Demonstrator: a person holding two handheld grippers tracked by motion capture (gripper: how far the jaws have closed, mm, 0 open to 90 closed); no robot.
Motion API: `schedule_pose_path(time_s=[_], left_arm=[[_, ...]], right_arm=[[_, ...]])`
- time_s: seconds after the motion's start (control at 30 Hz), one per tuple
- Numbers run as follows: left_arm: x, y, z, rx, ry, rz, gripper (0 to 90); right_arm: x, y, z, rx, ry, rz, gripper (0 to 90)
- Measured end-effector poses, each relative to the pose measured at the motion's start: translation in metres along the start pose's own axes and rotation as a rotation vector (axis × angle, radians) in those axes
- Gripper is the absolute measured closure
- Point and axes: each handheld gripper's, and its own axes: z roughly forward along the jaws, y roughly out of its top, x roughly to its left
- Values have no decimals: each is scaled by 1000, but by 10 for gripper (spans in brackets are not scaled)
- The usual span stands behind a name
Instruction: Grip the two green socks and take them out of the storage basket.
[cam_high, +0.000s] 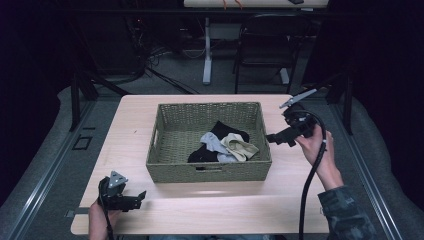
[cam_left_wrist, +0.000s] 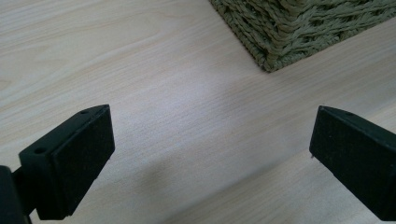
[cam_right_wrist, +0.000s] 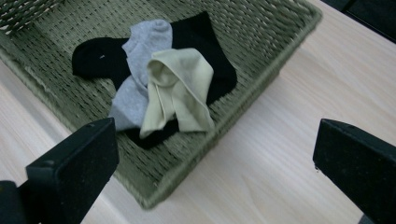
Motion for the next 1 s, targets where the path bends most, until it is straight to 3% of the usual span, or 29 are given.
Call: schedule_pose_path(time_s=[0.07,0.13,0.17,0.3,0.33,0.67,0.9,1.0], left_arm=[[0,0,0,-1,0,0,0],[0,0,-1,-1,1,0,0],[0,0,-1,-4,2,0,0],[0,-1,-2,-2,2,0,0],[0,-1,-2,-3,3,-2,0],[1,-2,-2,-3,1,-5,0],[0,-1,-1,-5,-1,-4,0],[0,-1,-1,-4,-2,-4,0]], right_arm=[[6,18,9,28,-1,-33,3],[7,22,12,31,0,-38,6],[9,33,23,64,-3,-60,14],[10,43,40,113,-5,-78,28],[9,47,52,142,-6,-84,51],[16,57,89,209,4,-108,135],[25,62,118,306,13,-141,231],[28,63,124,319,14,-146,266]])
